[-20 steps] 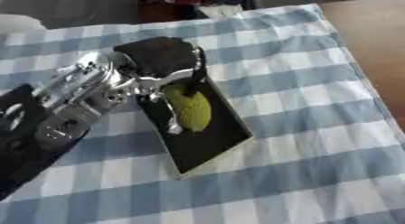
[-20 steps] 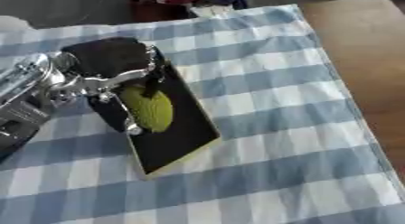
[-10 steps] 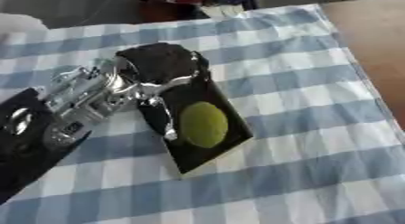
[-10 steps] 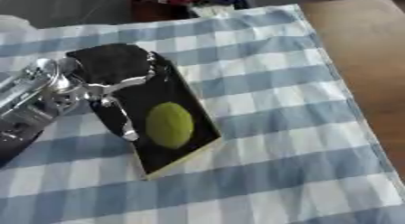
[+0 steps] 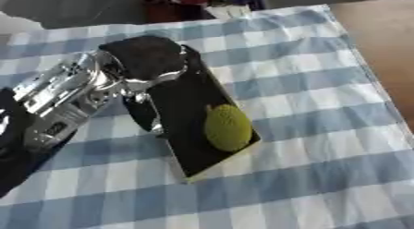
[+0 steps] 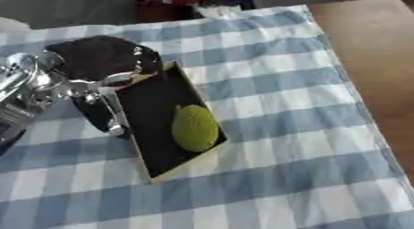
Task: Pick up objects on the table and place them in the box.
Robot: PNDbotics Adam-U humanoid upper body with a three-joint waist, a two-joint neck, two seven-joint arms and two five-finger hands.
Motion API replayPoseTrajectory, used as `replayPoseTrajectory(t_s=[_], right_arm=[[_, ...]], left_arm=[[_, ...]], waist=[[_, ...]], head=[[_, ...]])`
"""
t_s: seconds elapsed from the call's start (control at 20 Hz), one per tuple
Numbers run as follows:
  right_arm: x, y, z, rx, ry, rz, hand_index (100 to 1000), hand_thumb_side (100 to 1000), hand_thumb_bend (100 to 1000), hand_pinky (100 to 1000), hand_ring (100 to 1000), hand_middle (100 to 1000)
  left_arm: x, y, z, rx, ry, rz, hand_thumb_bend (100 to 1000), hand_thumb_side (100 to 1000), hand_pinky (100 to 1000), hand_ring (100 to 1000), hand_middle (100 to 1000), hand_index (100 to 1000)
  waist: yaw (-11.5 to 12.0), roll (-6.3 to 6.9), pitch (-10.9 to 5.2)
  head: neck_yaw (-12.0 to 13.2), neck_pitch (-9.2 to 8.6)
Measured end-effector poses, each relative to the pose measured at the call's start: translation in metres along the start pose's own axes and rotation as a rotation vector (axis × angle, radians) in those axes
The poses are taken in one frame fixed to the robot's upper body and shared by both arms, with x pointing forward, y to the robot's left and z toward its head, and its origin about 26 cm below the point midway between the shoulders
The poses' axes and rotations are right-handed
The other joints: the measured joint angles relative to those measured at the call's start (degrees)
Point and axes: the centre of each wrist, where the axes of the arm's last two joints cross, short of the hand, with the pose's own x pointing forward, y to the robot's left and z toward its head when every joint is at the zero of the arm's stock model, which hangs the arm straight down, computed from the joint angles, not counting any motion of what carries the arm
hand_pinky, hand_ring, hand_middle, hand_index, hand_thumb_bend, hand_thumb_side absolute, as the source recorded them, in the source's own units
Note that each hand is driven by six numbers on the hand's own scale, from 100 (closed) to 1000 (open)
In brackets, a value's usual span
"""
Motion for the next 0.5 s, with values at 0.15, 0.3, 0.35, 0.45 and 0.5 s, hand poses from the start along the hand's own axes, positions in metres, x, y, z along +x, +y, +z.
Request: replayPoseTrajectory(t_s=[0.15,0.3,0.35,0.45,0.5], right_arm=[[0.000,0.000,0.000,-0.001,0.000,0.000,941,550,100,775,734,613],[0.000,0.000,0.000,-0.002,-0.001,0.001,941,550,100,775,734,613],[0.000,0.000,0.000,-0.003,-0.001,0.002,941,550,100,775,734,613],[0.000,0.000,0.000,-0.006,0.000,0.002,940,550,100,775,734,612],[0.000,-0.001,0.000,-0.007,0.000,0.003,940,550,100,775,734,613]], left_arm=[[-0.003,0.007,0.013,0.049,0.004,0.010,618,100,785,821,823,835],[-0.006,0.015,0.029,0.128,-0.005,0.029,504,100,800,832,822,829],[-0.007,0.018,0.036,0.161,-0.007,0.037,358,100,806,831,819,830],[-0.011,0.023,0.048,0.228,-0.006,0.053,147,100,823,838,824,840],[-0.013,0.024,0.053,0.259,-0.005,0.063,106,100,837,846,829,845]], waist=[[0.1,0.00,0.00],[0.2,-0.01,0.00],[0.3,-0.01,0.00],[0.4,-0.02,0.00],[0.5,-0.03,0.00]], head=[[-0.3,0.00],[-0.6,-0.01],[-0.7,-0.01],[-1.0,-0.01],[-1.1,-0.01]])
